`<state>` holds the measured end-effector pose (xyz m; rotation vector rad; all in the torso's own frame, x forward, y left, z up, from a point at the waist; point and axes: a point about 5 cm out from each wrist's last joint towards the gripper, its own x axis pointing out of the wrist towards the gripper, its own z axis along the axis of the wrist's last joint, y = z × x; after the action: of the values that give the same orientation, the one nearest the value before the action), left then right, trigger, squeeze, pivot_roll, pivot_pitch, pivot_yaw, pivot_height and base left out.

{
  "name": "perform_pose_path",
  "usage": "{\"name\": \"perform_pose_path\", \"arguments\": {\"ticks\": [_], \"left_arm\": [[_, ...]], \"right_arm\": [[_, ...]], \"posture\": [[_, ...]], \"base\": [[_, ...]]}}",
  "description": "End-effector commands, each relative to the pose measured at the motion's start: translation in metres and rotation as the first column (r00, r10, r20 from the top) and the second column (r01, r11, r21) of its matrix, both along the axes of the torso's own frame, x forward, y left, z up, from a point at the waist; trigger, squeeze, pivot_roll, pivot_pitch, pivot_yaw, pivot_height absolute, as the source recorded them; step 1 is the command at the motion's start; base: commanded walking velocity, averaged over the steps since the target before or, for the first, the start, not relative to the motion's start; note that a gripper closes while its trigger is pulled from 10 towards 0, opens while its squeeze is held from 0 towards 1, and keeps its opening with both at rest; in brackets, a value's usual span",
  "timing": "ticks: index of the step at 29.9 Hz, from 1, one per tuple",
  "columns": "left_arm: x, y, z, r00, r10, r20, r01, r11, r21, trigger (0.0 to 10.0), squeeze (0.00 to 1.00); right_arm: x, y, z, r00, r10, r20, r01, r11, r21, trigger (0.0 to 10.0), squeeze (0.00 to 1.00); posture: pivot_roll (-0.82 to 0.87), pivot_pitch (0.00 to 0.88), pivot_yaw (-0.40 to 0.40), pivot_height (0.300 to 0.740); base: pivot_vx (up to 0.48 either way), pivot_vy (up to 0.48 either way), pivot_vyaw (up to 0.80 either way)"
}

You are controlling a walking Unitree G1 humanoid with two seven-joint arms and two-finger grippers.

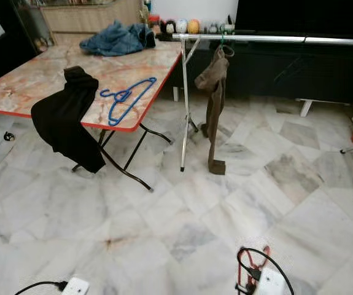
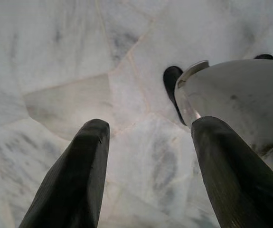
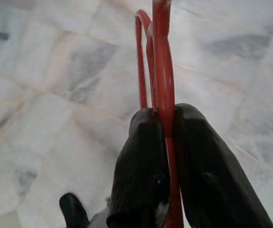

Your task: Hang hanger

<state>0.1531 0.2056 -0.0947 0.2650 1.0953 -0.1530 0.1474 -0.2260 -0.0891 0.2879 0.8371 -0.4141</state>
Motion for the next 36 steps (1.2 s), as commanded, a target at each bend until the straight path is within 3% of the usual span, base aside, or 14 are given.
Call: {"name": "perform_pose_path", "arguments": {"ticks": [1,7,10,13,23,28,36], "left_arm": [[0.004,0.003,0.002,1.000,0.003,0.019,-0.003,1.000,-0.004,10.0,0.00],[0.013,0.000,0.006,0.998,-0.020,0.056,0.022,0.999,-0.024,10.0,0.00],[0.026,-0.007,0.011,0.995,-0.030,0.095,0.034,0.998,-0.044,10.0,0.00],[0.030,-0.013,0.012,0.994,-0.041,0.105,0.048,0.997,-0.058,10.0,0.00],[0.021,-0.020,0.007,0.995,-0.061,0.085,0.067,0.995,-0.077,10.0,0.00],[0.024,-0.020,0.009,0.994,-0.065,0.091,0.072,0.994,-0.077,10.0,0.00],[0.032,-0.020,0.013,0.991,-0.076,0.111,0.085,0.993,-0.078,10.0,0.00]], "right_arm": [[-0.007,0.006,-0.004,1.000,-0.007,-0.016,0.007,1.000,0.008,10.0,0.00],[-0.026,0.004,-0.009,0.998,-0.015,-0.060,0.015,1.000,0.001,10.0,0.00],[-0.036,-0.006,-0.010,0.997,-0.025,-0.073,0.025,1.000,-0.008,10.0,0.00],[-0.042,-0.014,-0.010,0.997,-0.032,-0.076,0.031,0.999,-0.014,10.0,0.00],[-0.046,-0.021,-0.009,0.997,0.006,-0.081,-0.006,1.000,-0.006,10.0,0.00],[-0.048,-0.022,-0.009,0.997,-0.006,-0.081,0.006,1.000,-0.004,10.0,0.00],[-0.041,-0.009,-0.011,0.995,0.038,-0.091,-0.038,0.999,0.002,10.0,0.00]], "posture": [[-0.08,0.000,0.049,0.740],[-0.08,0.000,0.048,0.740],[-0.09,0.000,0.042,0.740],[-0.08,0.000,0.039,0.740],[-0.09,0.000,0.036,0.740],[-0.09,0.000,0.041,0.740],[-0.08,0.000,0.048,0.740]], "base": [[0.000,0.000,-0.79],[0.000,0.000,-0.79],[0.000,0.000,-0.78],[0.000,0.000,-0.78],[0.240,0.000,-0.08],[0.305,0.000,0.00],[0.346,0.000,0.00]]}}
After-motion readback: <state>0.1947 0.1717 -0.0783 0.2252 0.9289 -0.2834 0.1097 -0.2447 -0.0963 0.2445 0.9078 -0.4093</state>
